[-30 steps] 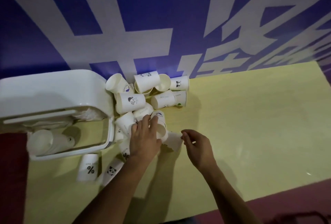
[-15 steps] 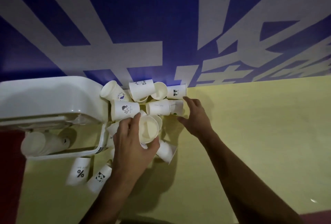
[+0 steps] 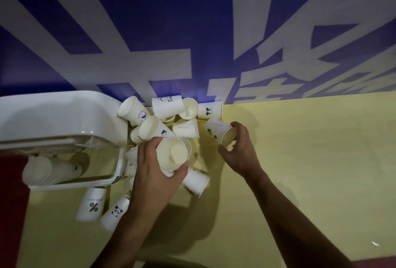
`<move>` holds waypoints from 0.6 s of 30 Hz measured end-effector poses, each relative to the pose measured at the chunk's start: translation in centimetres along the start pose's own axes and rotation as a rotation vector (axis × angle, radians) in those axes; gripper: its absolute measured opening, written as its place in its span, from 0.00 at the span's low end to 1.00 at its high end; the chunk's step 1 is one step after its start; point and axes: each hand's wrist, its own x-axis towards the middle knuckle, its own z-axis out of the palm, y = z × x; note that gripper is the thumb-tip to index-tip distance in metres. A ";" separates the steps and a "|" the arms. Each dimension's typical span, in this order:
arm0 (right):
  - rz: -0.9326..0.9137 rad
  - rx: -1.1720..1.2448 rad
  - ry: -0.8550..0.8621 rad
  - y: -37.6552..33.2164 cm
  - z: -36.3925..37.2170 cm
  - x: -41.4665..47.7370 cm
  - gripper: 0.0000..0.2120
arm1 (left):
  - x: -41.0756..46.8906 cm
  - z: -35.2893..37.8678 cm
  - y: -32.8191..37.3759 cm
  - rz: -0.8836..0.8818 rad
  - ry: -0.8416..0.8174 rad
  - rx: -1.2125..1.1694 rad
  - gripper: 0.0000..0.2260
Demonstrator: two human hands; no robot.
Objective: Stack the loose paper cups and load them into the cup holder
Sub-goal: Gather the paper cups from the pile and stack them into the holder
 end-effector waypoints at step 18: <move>-0.097 0.150 0.076 -16.1 1.9 -6.5 0.34 | -2.5 -11.1 -6.3 0.014 -0.008 -0.118 0.36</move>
